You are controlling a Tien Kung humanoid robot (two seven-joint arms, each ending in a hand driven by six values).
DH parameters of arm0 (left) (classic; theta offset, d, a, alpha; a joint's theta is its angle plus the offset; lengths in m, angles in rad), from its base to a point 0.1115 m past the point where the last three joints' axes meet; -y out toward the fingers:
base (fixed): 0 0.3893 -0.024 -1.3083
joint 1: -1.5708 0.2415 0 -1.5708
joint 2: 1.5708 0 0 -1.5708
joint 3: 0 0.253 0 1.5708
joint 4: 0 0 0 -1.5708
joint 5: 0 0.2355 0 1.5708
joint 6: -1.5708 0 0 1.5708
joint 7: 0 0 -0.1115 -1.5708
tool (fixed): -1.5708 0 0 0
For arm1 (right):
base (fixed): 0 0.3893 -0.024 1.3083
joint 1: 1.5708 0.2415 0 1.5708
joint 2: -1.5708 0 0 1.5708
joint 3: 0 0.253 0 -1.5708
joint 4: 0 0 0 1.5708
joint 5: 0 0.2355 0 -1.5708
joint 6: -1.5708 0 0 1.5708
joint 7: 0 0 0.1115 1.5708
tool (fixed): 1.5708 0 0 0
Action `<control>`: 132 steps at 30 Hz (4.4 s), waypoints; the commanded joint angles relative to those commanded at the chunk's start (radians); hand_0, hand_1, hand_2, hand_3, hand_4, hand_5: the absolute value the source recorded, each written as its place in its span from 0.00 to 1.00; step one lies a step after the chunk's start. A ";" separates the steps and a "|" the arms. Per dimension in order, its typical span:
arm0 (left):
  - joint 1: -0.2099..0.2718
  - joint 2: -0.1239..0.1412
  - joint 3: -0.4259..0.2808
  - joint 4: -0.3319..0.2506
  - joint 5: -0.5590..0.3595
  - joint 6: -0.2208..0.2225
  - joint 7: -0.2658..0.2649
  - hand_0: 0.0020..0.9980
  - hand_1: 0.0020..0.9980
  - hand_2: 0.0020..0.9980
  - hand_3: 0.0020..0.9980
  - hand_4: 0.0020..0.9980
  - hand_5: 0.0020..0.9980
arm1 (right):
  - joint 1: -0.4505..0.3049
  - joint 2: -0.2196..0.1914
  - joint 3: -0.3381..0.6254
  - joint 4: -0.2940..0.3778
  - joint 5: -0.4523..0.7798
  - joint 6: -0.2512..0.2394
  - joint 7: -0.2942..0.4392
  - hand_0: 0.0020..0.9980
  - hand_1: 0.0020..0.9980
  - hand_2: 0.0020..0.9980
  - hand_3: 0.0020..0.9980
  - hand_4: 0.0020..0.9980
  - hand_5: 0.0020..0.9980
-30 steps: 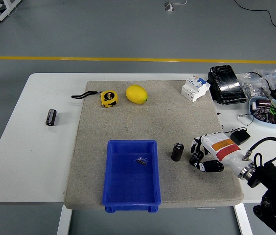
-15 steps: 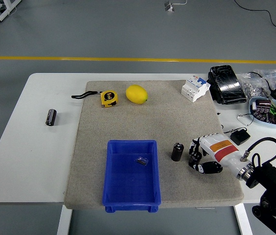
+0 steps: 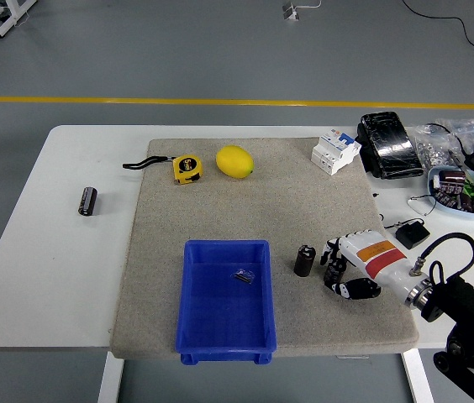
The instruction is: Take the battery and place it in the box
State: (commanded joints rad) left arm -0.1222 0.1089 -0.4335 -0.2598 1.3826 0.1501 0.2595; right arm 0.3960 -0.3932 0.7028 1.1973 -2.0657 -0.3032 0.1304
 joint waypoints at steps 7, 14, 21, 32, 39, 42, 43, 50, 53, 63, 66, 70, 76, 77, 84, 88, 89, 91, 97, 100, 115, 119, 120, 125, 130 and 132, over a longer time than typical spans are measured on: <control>-0.003 0.001 0.003 0.001 -0.004 0.001 -0.001 0.69 0.64 0.68 0.62 0.63 0.68 | 0.004 -0.007 0.003 0.011 -0.010 0.012 0.000 0.33 0.42 0.52 0.54 0.85 0.14; -0.008 0.002 0.003 0.001 -0.005 0.000 -0.002 0.69 0.64 0.68 0.62 0.63 0.68 | 0.007 -0.019 0.005 0.016 -0.024 0.025 0.003 0.33 0.43 0.52 0.55 0.85 0.12; -0.010 0.001 0.002 0.001 -0.003 -0.001 -0.002 0.69 0.64 0.68 0.62 0.63 0.68 | 0.006 -0.023 -0.001 0.013 -0.030 0.027 0.006 0.34 0.43 0.52 0.55 0.84 0.11; -0.012 0.001 0.002 0.000 0.001 -0.006 -0.004 0.69 0.64 0.68 0.62 0.63 0.68 | 0.006 -0.021 -0.008 0.001 -0.024 0.003 0.014 0.30 0.42 0.51 0.53 0.84 0.11; -0.014 0.002 0.004 -0.001 0.000 -0.007 -0.005 0.69 0.65 0.69 0.62 0.63 0.68 | 0.008 -0.023 -0.008 -0.003 -0.037 0.003 0.012 0.29 0.41 0.50 0.53 0.82 0.11; -0.015 0.002 0.005 -0.001 0.001 -0.007 -0.004 0.69 0.65 0.68 0.62 0.63 0.68 | 0.009 -0.024 -0.008 -0.002 -0.041 0.003 0.012 0.29 0.41 0.50 0.53 0.81 0.10; -0.015 0.002 0.005 -0.001 0.001 -0.006 -0.005 0.69 0.65 0.68 0.62 0.63 0.68 | 0.010 -0.024 -0.008 -0.002 -0.042 0.002 0.013 0.29 0.41 0.50 0.53 0.81 0.10; -0.015 0.001 0.007 -0.001 0.000 -0.005 -0.005 0.69 0.65 0.69 0.62 0.63 0.68 | 0.010 -0.024 -0.011 -0.003 -0.045 -0.002 0.013 0.29 0.40 0.50 0.52 0.79 0.08; -0.015 0.001 0.008 -0.001 0.000 -0.005 -0.005 0.69 0.65 0.69 0.62 0.63 0.68 | 0.010 -0.024 -0.012 -0.002 -0.045 -0.003 0.014 0.28 0.40 0.48 0.49 0.79 0.09; -0.016 0.002 0.006 -0.002 0.004 -0.009 -0.006 0.69 0.65 0.69 0.62 0.63 0.68 | 0.009 -0.023 -0.016 -0.001 -0.044 0.000 0.016 0.27 0.37 0.46 0.48 0.80 0.09; -0.017 0.002 0.006 -0.002 0.006 -0.011 -0.006 0.69 0.65 0.69 0.62 0.63 0.68 | 0.009 -0.022 -0.019 0.001 -0.042 -0.002 0.018 0.25 0.36 0.45 0.47 0.79 0.08; -0.016 0.003 0.003 -0.003 0.011 -0.013 -0.005 0.69 0.65 0.69 0.62 0.63 0.67 | 0.009 -0.022 -0.021 0.003 -0.040 -0.003 0.020 0.22 0.34 0.44 0.47 0.77 0.05; -0.015 0.003 -0.002 -0.003 0.019 -0.016 -0.004 0.69 0.65 0.69 0.62 0.63 0.68 | 0.011 -0.022 -0.024 0.003 -0.036 -0.004 0.020 0.21 0.33 0.43 0.46 0.78 0.04; -0.015 0.003 -0.002 -0.003 0.021 -0.017 -0.003 0.69 0.65 0.69 0.62 0.63 0.68 | 0.011 -0.022 -0.024 0.003 -0.035 -0.005 0.020 0.21 0.33 0.43 0.46 0.78 0.04; -0.018 0.005 -0.002 -0.004 0.024 -0.020 -0.005 0.69 0.65 0.69 0.62 0.63 0.67 | 0.012 -0.026 -0.023 0.014 -0.033 -0.007 0.020 0.20 0.33 0.43 0.46 0.78 0.04; -0.019 0.006 -0.001 -0.004 0.021 -0.020 -0.006 0.69 0.65 0.69 0.62 0.63 0.68 | 0.014 -0.028 -0.021 0.019 -0.034 -0.006 0.019 0.20 0.33 0.43 0.46 0.79 0.04; -0.020 0.006 -0.001 -0.004 0.021 -0.020 -0.006 0.69 0.65 0.69 0.62 0.63 0.68 | 0.014 -0.028 -0.020 0.020 -0.034 -0.007 0.019 0.20 0.33 0.43 0.46 0.79 0.04; -0.021 0.006 0.000 -0.003 0.020 -0.020 -0.007 0.69 0.65 0.69 0.62 0.63 0.68 | 0.014 -0.030 -0.018 0.021 -0.034 -0.006 0.019 0.20 0.33 0.43 0.46 0.79 0.04; -0.023 0.006 0.002 -0.003 0.017 -0.020 -0.008 0.69 0.65 0.69 0.62 0.63 0.68 | 0.015 -0.033 -0.015 0.029 -0.035 -0.006 0.019 0.20 0.33 0.43 0.46 0.79 0.04; -0.024 0.006 0.003 -0.003 0.017 -0.020 -0.008 0.69 0.65 0.69 0.62 0.63 0.67 | 0.016 -0.034 -0.013 0.035 -0.036 -0.006 0.018 0.20 0.32 0.43 0.46 0.80 0.03; -0.027 0.010 0.005 -0.002 0.012 -0.022 -0.012 0.69 0.65 0.69 0.62 0.63 0.67 | 0.028 -0.052 0.026 0.155 -0.077 0.006 -0.009 0.20 0.32 0.43 0.47 0.81 0.03; -0.027 0.011 0.008 -0.002 0.009 -0.023 -0.014 0.69 0.65 0.69 0.62 0.63 0.67 | 0.039 -0.057 0.037 0.199 -0.093 0.014 -0.021 0.20 0.32 0.43 0.47 0.81 0.03; -0.026 0.011 0.008 -0.002 0.008 -0.023 -0.014 0.69 0.65 0.69 0.62 0.63 0.67 | 0.040 -0.057 0.038 0.205 -0.095 0.014 -0.022 0.20 0.32 0.43 0.47 0.81 0.03; -0.026 0.014 0.009 -0.002 0.005 -0.025 -0.014 0.69 0.64 0.69 0.62 0.63 0.68 | 0.062 -0.060 0.035 0.258 -0.107 0.023 -0.035 0.20 0.32 0.43 0.47 0.81 0.03; -0.025 0.016 0.009 -0.002 0.003 -0.027 -0.013 0.69 0.64 0.69 0.62 0.63 0.68 | 0.072 -0.062 0.009 0.321 -0.118 0.030 -0.044 0.20 0.32 0.43 0.47 0.81 0.03; -0.024 0.017 0.008 -0.001 0.003 -0.029 -0.013 0.69 0.64 0.69 0.62 0.63 0.68 | 0.079 -0.058 -0.010 0.350 -0.121 0.033 -0.049 0.20 0.32 0.43 0.47 0.81 0.03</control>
State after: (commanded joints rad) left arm -0.1466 0.1264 -0.4252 -0.2613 1.3859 0.1210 0.2468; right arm 0.4751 -0.4511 0.6926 1.5472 -2.1867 -0.2702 0.0810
